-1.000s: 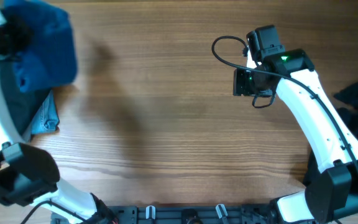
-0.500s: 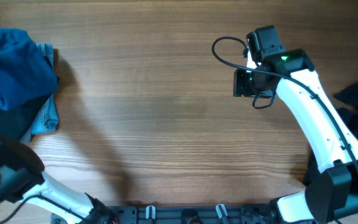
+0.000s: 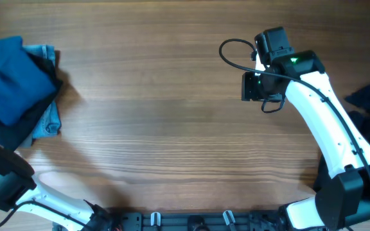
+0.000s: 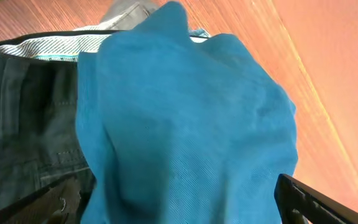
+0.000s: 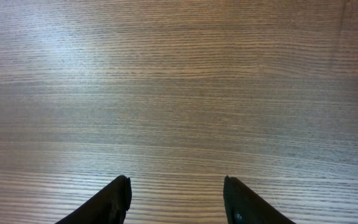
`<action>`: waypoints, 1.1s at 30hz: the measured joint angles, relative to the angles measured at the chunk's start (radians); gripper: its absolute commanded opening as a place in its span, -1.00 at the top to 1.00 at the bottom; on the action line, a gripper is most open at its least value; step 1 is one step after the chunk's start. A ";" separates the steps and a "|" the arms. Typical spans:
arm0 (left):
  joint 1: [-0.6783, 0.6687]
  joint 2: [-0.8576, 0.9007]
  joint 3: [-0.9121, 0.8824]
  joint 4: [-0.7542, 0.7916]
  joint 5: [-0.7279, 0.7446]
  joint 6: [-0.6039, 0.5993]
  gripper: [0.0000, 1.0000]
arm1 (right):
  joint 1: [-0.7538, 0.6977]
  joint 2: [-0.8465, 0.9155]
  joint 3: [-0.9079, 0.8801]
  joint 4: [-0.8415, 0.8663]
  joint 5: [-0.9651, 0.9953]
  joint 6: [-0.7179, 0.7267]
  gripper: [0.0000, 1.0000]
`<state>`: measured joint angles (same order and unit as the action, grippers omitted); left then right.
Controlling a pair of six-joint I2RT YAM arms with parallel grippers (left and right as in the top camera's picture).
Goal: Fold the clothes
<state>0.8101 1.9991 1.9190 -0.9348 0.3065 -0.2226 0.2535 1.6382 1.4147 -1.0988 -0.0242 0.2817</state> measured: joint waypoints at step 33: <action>-0.882 -0.100 0.012 -0.302 -0.161 -0.048 -1.00 | -0.154 0.000 0.000 0.118 -0.117 -0.029 -0.99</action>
<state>-0.0723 1.8996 1.9308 -1.2369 0.1452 -0.2707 0.0990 1.6382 1.4147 -0.9810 -0.1413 0.2523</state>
